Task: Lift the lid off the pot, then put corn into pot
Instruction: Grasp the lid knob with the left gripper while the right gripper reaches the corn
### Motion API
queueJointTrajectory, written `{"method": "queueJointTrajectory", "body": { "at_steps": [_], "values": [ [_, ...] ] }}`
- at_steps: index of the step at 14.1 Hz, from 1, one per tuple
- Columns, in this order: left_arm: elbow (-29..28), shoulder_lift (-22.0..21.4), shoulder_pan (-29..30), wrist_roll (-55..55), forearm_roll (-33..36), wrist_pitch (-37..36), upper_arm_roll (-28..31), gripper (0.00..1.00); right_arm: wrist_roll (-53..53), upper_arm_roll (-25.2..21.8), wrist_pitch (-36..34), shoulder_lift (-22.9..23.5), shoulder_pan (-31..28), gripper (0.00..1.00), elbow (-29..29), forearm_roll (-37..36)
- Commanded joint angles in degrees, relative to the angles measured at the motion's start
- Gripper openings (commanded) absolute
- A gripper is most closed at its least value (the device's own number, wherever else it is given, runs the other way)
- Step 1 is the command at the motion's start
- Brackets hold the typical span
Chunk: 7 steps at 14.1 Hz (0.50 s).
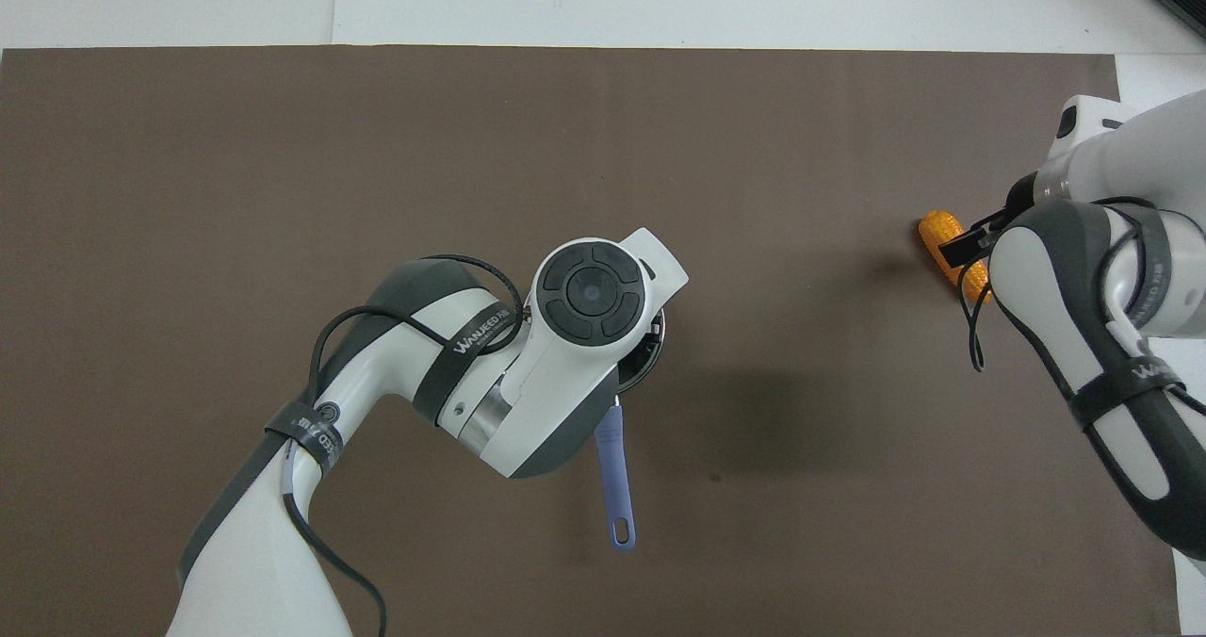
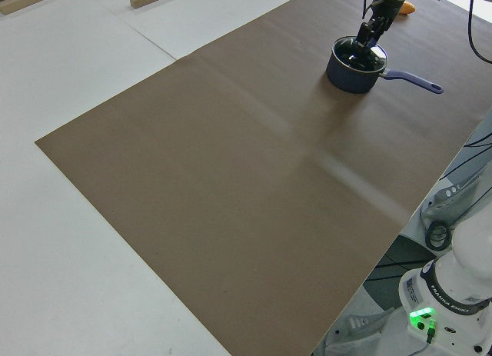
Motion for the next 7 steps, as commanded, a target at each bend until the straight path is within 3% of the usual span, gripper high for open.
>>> {"method": "queueJointTrajectory", "body": {
  "at_steps": [1, 4, 7],
  "values": [
    [1.6, 0.9, -0.8, -2.0, 2.2, -0.6, 0.5, 0.00, -3.2, 0.3, 3.3, 2.9, -1.4, 1.00, -1.6, 0.9],
    [1.8, 0.2, -1.1, -2.0, 3.0, -0.4, 0.5, 0.00, -4.6, 0.3, 9.5, 7.3, -1.8, 1.00, -2.3, 0.9],
    [2.6, -1.6, -1.2, -1.9, 2.9, -1.7, 0.4, 0.00, -5.4, 0.3, 10.3, 7.6, -1.8, 1.00, -3.9, 0.9]
  ]
}}
